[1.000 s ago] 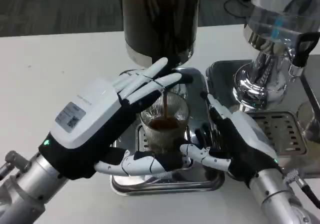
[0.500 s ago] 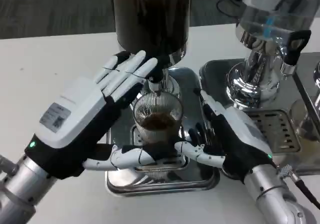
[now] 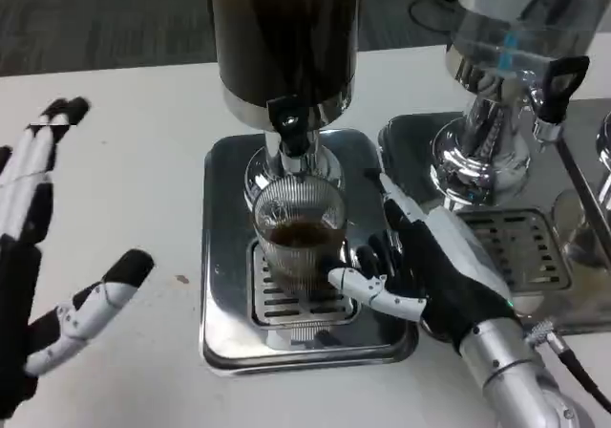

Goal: Grasp the cup under the faucet to collect the drink, then remove the cup.

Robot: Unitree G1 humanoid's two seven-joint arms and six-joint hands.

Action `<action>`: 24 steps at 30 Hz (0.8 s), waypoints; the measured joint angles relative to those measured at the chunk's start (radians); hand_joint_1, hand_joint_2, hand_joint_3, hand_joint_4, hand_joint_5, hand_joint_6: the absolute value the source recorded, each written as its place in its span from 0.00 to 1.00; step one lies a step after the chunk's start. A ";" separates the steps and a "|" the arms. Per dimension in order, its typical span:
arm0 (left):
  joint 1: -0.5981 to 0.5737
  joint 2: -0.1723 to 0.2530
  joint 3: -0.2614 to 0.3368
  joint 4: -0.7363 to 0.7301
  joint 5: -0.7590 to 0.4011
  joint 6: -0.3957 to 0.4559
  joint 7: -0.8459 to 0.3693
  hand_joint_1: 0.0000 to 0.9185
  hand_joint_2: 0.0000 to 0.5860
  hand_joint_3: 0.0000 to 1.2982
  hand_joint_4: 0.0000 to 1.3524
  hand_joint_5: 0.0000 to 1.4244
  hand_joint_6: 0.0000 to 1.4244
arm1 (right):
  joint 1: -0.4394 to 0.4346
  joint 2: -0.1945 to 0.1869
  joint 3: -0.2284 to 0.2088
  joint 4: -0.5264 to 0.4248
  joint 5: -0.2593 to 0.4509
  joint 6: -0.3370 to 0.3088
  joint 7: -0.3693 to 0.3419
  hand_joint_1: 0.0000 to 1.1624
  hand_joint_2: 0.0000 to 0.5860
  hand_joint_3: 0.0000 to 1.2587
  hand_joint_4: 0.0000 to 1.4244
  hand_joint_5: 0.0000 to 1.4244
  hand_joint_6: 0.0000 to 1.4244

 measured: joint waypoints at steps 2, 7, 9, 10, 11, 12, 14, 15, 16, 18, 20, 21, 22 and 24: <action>0.026 -0.006 -0.007 0.058 0.009 -0.001 0.030 0.00 0.28 0.06 0.00 0.06 0.00 | -0.002 0.011 -0.001 0.012 0.006 -0.005 -0.008 0.42 0.34 0.00 0.00 0.00 0.01; 0.034 -0.006 -0.030 0.146 0.017 -0.001 0.063 0.00 0.29 0.08 0.00 0.07 0.00 | -0.016 0.030 0.003 0.049 0.018 -0.014 -0.009 0.44 0.35 0.00 0.00 0.00 0.02; 0.032 -0.006 -0.040 0.178 0.014 -0.002 0.068 0.00 0.29 0.09 0.00 0.07 0.00 | -0.018 0.032 0.008 0.051 0.018 -0.020 -0.009 0.44 0.35 0.00 0.00 0.00 0.02; 0.032 -0.005 -0.043 0.193 0.006 -0.002 0.068 0.00 0.29 0.09 0.00 0.07 0.00 | -0.018 0.034 0.010 0.051 0.018 -0.023 -0.010 0.44 0.35 0.00 0.00 0.00 0.02; 0.032 -0.005 -0.045 0.199 0.004 -0.002 0.068 0.00 0.29 0.09 0.00 0.07 0.00 | -0.018 0.035 0.010 0.050 0.018 -0.025 -0.010 0.44 0.35 0.00 0.00 0.00 0.02; 0.029 -0.005 -0.048 0.215 0.002 -0.002 0.069 0.00 0.29 0.09 0.00 0.08 0.00 | -0.014 0.037 0.010 0.049 0.018 -0.029 -0.014 0.44 0.35 0.00 0.00 0.00 0.02; 0.027 -0.004 -0.052 0.235 0.000 -0.002 0.070 0.00 0.29 0.10 0.00 0.08 0.00 | -0.007 0.039 0.009 0.047 0.018 -0.030 -0.021 0.44 0.35 0.00 0.00 0.00 0.02; 0.028 -0.004 -0.053 0.239 -0.001 -0.001 0.069 0.00 0.29 0.10 0.00 0.08 0.00 | -0.005 0.041 0.008 0.044 0.018 -0.030 -0.022 0.45 0.35 0.00 0.00 0.00 0.02; 0.028 -0.002 -0.053 0.241 -0.004 -0.001 0.069 0.00 0.29 0.10 0.00 0.08 0.00 | -0.003 0.046 0.006 0.039 0.019 -0.029 -0.022 0.45 0.35 0.00 0.00 0.00 0.02; 0.026 0.007 -0.054 0.247 -0.020 -0.003 0.068 0.00 0.29 0.10 0.00 0.08 0.00 | -0.003 0.061 0.007 0.034 0.020 -0.030 -0.029 0.46 0.34 0.00 0.00 0.00 0.03; 0.025 0.011 -0.057 0.261 -0.039 -0.002 0.061 0.00 0.29 0.10 0.00 0.09 0.00 | 0.000 0.072 0.007 0.034 0.020 -0.030 -0.042 0.47 0.34 0.00 0.00 0.00 0.05; 0.027 0.013 -0.060 0.262 -0.039 -0.002 0.059 0.00 0.29 0.10 0.00 0.09 0.00 | 0.002 0.078 0.006 0.036 0.024 -0.032 -0.051 0.47 0.34 0.00 0.00 0.00 0.06; 0.027 0.018 -0.068 0.265 -0.041 -0.002 0.055 0.00 0.29 0.10 0.00 0.09 0.00 | 0.002 0.094 0.004 0.041 0.029 -0.035 -0.064 0.47 0.34 0.00 0.00 0.00 0.06; 0.026 0.019 -0.079 0.268 -0.043 -0.002 0.047 0.00 0.29 0.11 0.00 0.09 0.00 | 0.001 0.108 0.005 0.048 0.033 -0.040 -0.068 0.47 0.34 0.00 0.00 0.00 0.07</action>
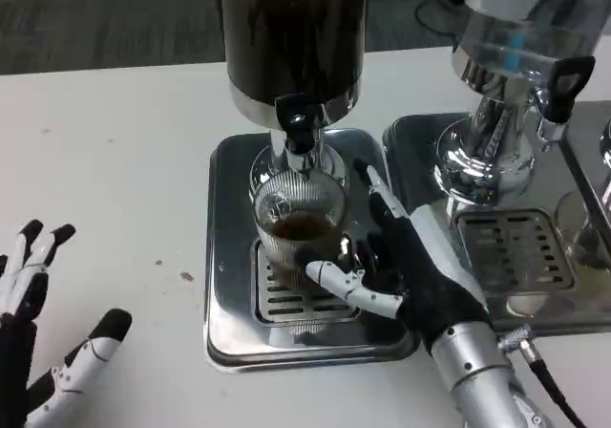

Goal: Grasp the cup under the faucet to collect the drink, then remove the cup.

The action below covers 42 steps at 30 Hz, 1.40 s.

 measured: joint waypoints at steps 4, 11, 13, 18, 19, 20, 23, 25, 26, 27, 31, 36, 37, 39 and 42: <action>0.001 0.000 -0.004 0.000 -0.007 0.000 -0.003 0.00 0.29 0.11 0.00 0.09 0.00 | -0.002 0.010 0.001 0.024 0.002 -0.001 -0.006 0.49 0.33 0.00 0.00 0.00 0.09; 0.001 0.000 -0.009 0.007 -0.031 0.000 -0.004 0.00 0.29 0.12 0.00 0.09 0.00 | 0.004 0.014 0.016 0.030 -0.002 -0.031 -0.009 0.52 0.32 0.00 0.00 0.00 0.13; 0.002 0.000 -0.009 0.013 -0.032 0.000 -0.004 0.00 0.29 0.13 0.00 0.10 0.00 | 0.004 0.016 0.017 0.038 -0.002 -0.040 -0.016 0.53 0.33 0.00 0.00 0.00 0.13; 0.003 0.000 -0.009 0.017 -0.045 0.000 -0.010 0.00 0.30 0.13 0.00 0.10 0.00 | 0.002 0.028 0.020 0.070 -0.004 -0.073 -0.054 0.54 0.34 0.00 0.00 0.00 0.14; 0.003 0.000 -0.010 0.017 -0.048 0.000 -0.014 0.00 0.30 0.13 0.00 0.10 0.00 | 0.002 0.031 0.020 0.076 -0.004 -0.075 -0.060 0.54 0.32 0.00 0.00 0.00 0.15; 0.003 0.000 -0.010 0.017 -0.050 0.000 -0.016 0.00 0.30 0.13 0.00 0.10 0.00 | 0.000 0.036 0.018 0.082 -0.003 -0.077 -0.068 0.54 0.32 0.00 0.00 0.00 0.15; 0.005 0.000 -0.010 0.014 -0.057 0.000 -0.018 0.00 0.30 0.14 0.00 0.10 0.00 | -0.005 0.051 0.014 0.100 -0.002 -0.082 -0.091 0.55 0.31 0.00 0.00 0.00 0.16; 0.008 0.000 -0.010 0.010 -0.070 0.002 -0.021 0.00 0.30 0.15 0.00 0.11 0.00 | -0.010 0.054 0.014 0.106 -0.003 -0.083 -0.096 0.55 0.31 0.00 0.00 0.00 0.16; 0.011 -0.001 -0.010 0.004 -0.071 0.003 -0.022 0.00 0.30 0.15 0.00 0.11 0.00 | -0.014 0.054 0.013 0.108 -0.002 -0.083 -0.096 0.55 0.31 0.00 0.00 0.00 0.16; 0.012 -0.002 -0.010 -0.001 -0.071 0.004 -0.022 0.00 0.30 0.15 0.00 0.11 0.00 | -0.018 0.054 0.012 0.111 -0.002 -0.083 -0.096 0.55 0.31 0.00 0.00 0.00 0.16; 0.014 -0.006 -0.010 -0.011 -0.072 0.007 -0.025 0.00 0.31 0.15 0.00 0.11 0.00 | -0.023 0.054 0.016 0.114 -0.002 -0.084 -0.094 0.55 0.31 0.00 0.00 0.00 0.18; 0.018 -0.015 -0.010 -0.013 -0.076 0.008 -0.027 0.00 0.31 0.16 0.00 0.12 0.00 | -0.024 0.054 0.026 0.116 -0.006 -0.087 -0.090 0.56 0.30 0.00 0.00 0.03 0.20; 0.020 -0.017 -0.010 -0.013 -0.077 0.008 -0.027 0.00 0.31 0.16 0.00 0.12 0.00 | -0.025 0.053 0.026 0.118 -0.006 -0.090 -0.090 0.56 0.30 0.00 0.00 0.03 0.20; 0.023 -0.023 -0.010 -0.013 -0.078 0.008 -0.028 0.00 0.31 0.16 0.00 0.12 0.00 | -0.026 0.055 0.023 0.127 0.000 -0.099 -0.094 0.57 0.31 0.00 0.00 0.03 0.21; 0.025 -0.025 -0.010 -0.013 -0.078 0.008 -0.029 0.00 0.31 0.17 0.00 0.12 0.00 | -0.036 0.055 0.019 0.142 0.003 -0.110 -0.097 0.57 0.31 0.00 0.00 0.04 0.21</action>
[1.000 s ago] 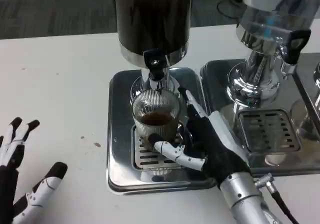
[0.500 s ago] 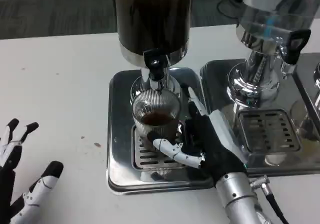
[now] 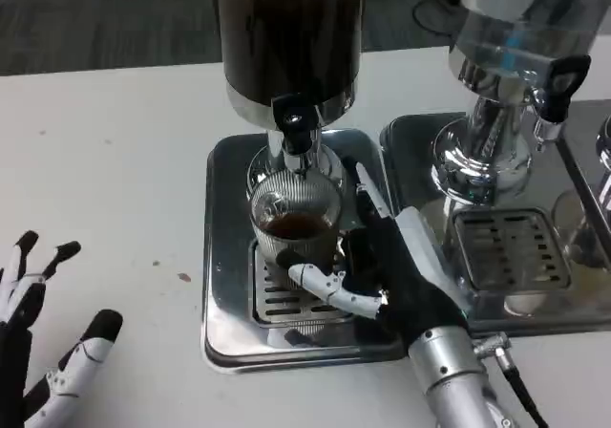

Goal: Grasp the cup under the faucet to collect the drink, then remove the cup.

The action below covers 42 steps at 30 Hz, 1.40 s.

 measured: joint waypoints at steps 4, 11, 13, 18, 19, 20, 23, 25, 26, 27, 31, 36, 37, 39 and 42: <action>0.004 -0.004 0.000 0.000 0.000 0.000 0.000 0.00 0.32 0.17 0.00 0.12 0.00 | -0.002 0.000 0.005 0.004 -0.001 -0.004 0.000 0.57 0.31 0.00 0.00 0.04 0.21; 0.015 -0.007 0.002 -0.001 -0.003 0.001 -0.001 0.00 0.33 0.18 0.02 0.14 0.00 | -0.013 0.003 0.013 0.015 -0.016 0.002 -0.008 0.57 0.30 0.00 0.00 0.05 0.22; 0.016 -0.007 0.003 -0.002 -0.007 0.003 -0.001 0.00 0.33 0.18 0.02 0.14 0.00 | -0.013 0.008 0.019 0.013 -0.025 0.014 -0.020 0.58 0.30 0.00 0.01 0.06 0.22; 0.016 -0.007 0.004 -0.005 -0.020 0.005 -0.003 0.00 0.33 0.19 0.03 0.14 0.00 | -0.013 0.014 0.025 0.010 -0.043 0.027 -0.040 0.58 0.29 0.00 0.02 0.08 0.22; 0.016 -0.008 0.003 -0.005 -0.026 0.006 -0.003 0.00 0.32 0.19 0.03 0.14 0.00 | -0.013 0.015 0.027 0.010 -0.047 0.030 -0.042 0.58 0.29 0.00 0.02 0.08 0.22; 0.015 -0.008 0.003 -0.006 -0.030 0.007 -0.003 0.00 0.32 0.19 0.03 0.15 0.00 | -0.013 0.016 0.028 0.009 -0.053 0.032 -0.044 0.58 0.29 0.00 0.02 0.08 0.22; 0.015 -0.009 0.003 -0.011 -0.031 0.014 -0.005 0.00 0.32 0.19 0.04 0.15 0.00 | -0.013 0.019 0.027 0.010 -0.053 0.034 -0.046 0.58 0.29 0.00 0.04 0.09 0.23; 0.015 -0.009 0.002 -0.014 -0.032 0.015 -0.011 0.00 0.32 0.19 0.04 0.16 0.00 | -0.013 0.021 0.027 0.010 -0.053 0.034 -0.051 0.58 0.29 0.00 0.06 0.11 0.24; 0.015 -0.010 0.002 -0.015 -0.033 0.015 -0.012 0.00 0.32 0.19 0.04 0.16 0.00 | -0.013 0.025 0.029 0.010 -0.053 0.034 -0.053 0.58 0.29 0.00 0.06 0.12 0.25; 0.015 -0.010 0.002 -0.015 -0.034 0.015 -0.012 0.00 0.32 0.19 0.04 0.16 0.00 | -0.013 0.029 0.030 0.010 -0.053 0.034 -0.053 0.58 0.29 0.00 0.06 0.12 0.25; 0.015 -0.018 0.002 -0.015 -0.036 0.017 -0.012 0.00 0.33 0.19 0.05 0.17 0.00 | -0.015 0.042 0.037 0.011 -0.053 0.034 -0.053 0.60 0.28 0.00 0.07 0.13 0.28; 0.015 -0.019 0.002 -0.015 -0.037 0.018 -0.012 0.00 0.33 0.20 0.05 0.17 0.00 | -0.019 0.043 0.032 0.020 -0.049 0.034 -0.053 0.60 0.28 0.00 0.07 0.13 0.29; 0.015 -0.019 0.002 -0.015 -0.038 0.018 -0.012 0.00 0.33 0.20 0.05 0.17 0.00 | -0.021 0.044 0.032 0.023 -0.049 0.034 -0.053 0.60 0.28 0.00 0.07 0.13 0.29; 0.015 -0.019 0.003 -0.015 -0.038 0.018 -0.013 0.00 0.33 0.20 0.06 0.17 0.00 | -0.030 0.046 0.028 0.034 -0.045 0.034 -0.053 0.60 0.28 0.00 0.08 0.15 0.30; 0.015 -0.020 0.003 -0.015 -0.040 0.018 -0.013 0.00 0.33 0.20 0.06 0.17 0.00 | -0.034 0.050 0.023 0.041 -0.028 0.028 -0.056 0.62 0.28 0.00 0.10 0.17 0.32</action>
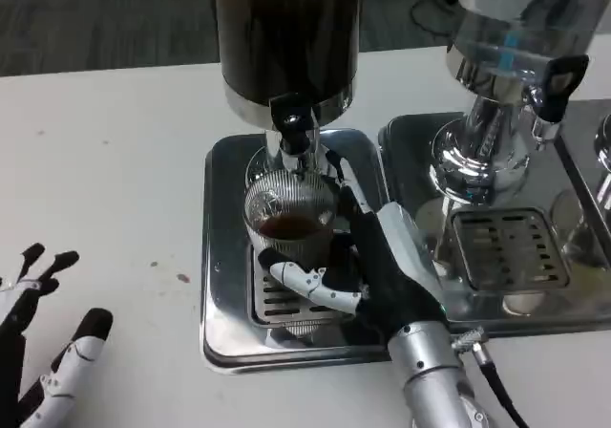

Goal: Grasp the cup under the faucet to collect the drink, then remove the cup.

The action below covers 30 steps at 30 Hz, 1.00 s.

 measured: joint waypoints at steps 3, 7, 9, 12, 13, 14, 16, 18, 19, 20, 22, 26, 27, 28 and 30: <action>0.000 -0.002 0.000 0.000 -0.004 0.000 0.000 0.00 0.34 0.21 0.06 0.17 0.00 | -0.005 0.000 0.000 0.006 0.002 -0.002 -0.005 0.63 0.28 0.02 0.11 0.19 0.35; 0.000 -0.005 0.000 0.000 -0.012 0.001 0.000 0.00 0.34 0.21 0.07 0.17 0.00 | -0.008 0.001 0.001 0.018 0.005 -0.014 -0.019 0.64 0.28 0.05 0.12 0.21 0.37; 0.000 -0.005 0.000 0.000 -0.013 0.001 0.000 0.00 0.35 0.22 0.07 0.17 0.00 | -0.018 0.002 0.001 0.034 0.007 -0.018 -0.020 0.64 0.28 0.06 0.14 0.22 0.38; 0.001 -0.005 0.000 0.000 -0.014 0.002 0.000 0.00 0.35 0.22 0.08 0.17 0.00 | -0.024 0.004 0.001 0.039 0.009 -0.019 -0.022 0.66 0.28 0.08 0.15 0.25 0.40; 0.001 -0.005 0.000 0.000 -0.014 0.002 0.000 0.00 0.35 0.22 0.08 0.17 0.00 | -0.025 0.004 0.001 0.040 0.010 -0.019 -0.024 0.67 0.28 0.09 0.16 0.25 0.41; 0.001 -0.005 0.001 0.000 -0.014 0.002 0.000 0.00 0.35 0.22 0.08 0.17 0.00 | -0.028 0.005 0.000 0.043 0.011 -0.019 -0.027 0.67 0.27 0.10 0.16 0.26 0.42; 0.001 -0.005 0.001 0.000 -0.014 0.002 0.000 0.00 0.35 0.22 0.08 0.17 0.00 | -0.030 0.005 -0.001 0.048 0.015 -0.023 -0.028 0.68 0.27 0.11 0.17 0.28 0.42; 0.002 -0.005 0.001 0.000 -0.015 0.003 0.000 0.00 0.35 0.22 0.08 0.17 0.00 | -0.035 0.007 -0.006 0.055 0.023 -0.027 -0.032 0.69 0.27 0.12 0.18 0.29 0.44; 0.002 -0.005 0.002 0.000 -0.017 0.003 0.000 0.00 0.35 0.22 0.08 0.17 0.00 | -0.037 0.008 -0.007 0.059 0.025 -0.029 -0.036 0.69 0.27 0.13 0.18 0.29 0.45; 0.004 -0.006 0.002 0.000 -0.020 0.003 0.000 0.00 0.35 0.22 0.09 0.17 0.00 | -0.037 0.008 -0.007 0.063 0.027 -0.033 -0.040 0.70 0.26 0.13 0.19 0.30 0.45; 0.005 -0.006 0.003 0.000 -0.028 0.003 0.000 0.00 0.35 0.23 0.09 0.17 0.00 | -0.040 0.009 -0.007 0.070 0.027 -0.038 -0.052 0.71 0.26 0.14 0.20 0.32 0.48; 0.007 -0.007 0.004 0.000 -0.030 0.004 0.000 0.00 0.35 0.23 0.09 0.17 0.00 | -0.040 0.009 -0.006 0.078 0.027 -0.048 -0.061 0.73 0.25 0.16 0.23 0.36 0.53; 0.008 -0.007 0.004 -0.001 -0.030 0.004 0.000 0.00 0.35 0.23 0.09 0.17 0.00 | -0.040 0.009 -0.006 0.080 0.027 -0.051 -0.065 0.73 0.25 0.17 0.23 0.37 0.54; 0.009 -0.008 0.004 -0.001 -0.030 0.004 0.000 0.00 0.35 0.23 0.09 0.17 0.00 | -0.040 0.009 -0.006 0.083 0.026 -0.057 -0.077 0.73 0.26 0.18 0.24 0.37 0.56; 0.010 -0.009 0.004 -0.001 -0.030 0.005 0.000 0.00 0.35 0.23 0.09 0.17 0.00 | -0.040 0.009 -0.005 0.091 0.026 -0.068 -0.083 0.74 0.26 0.19 0.25 0.39 0.57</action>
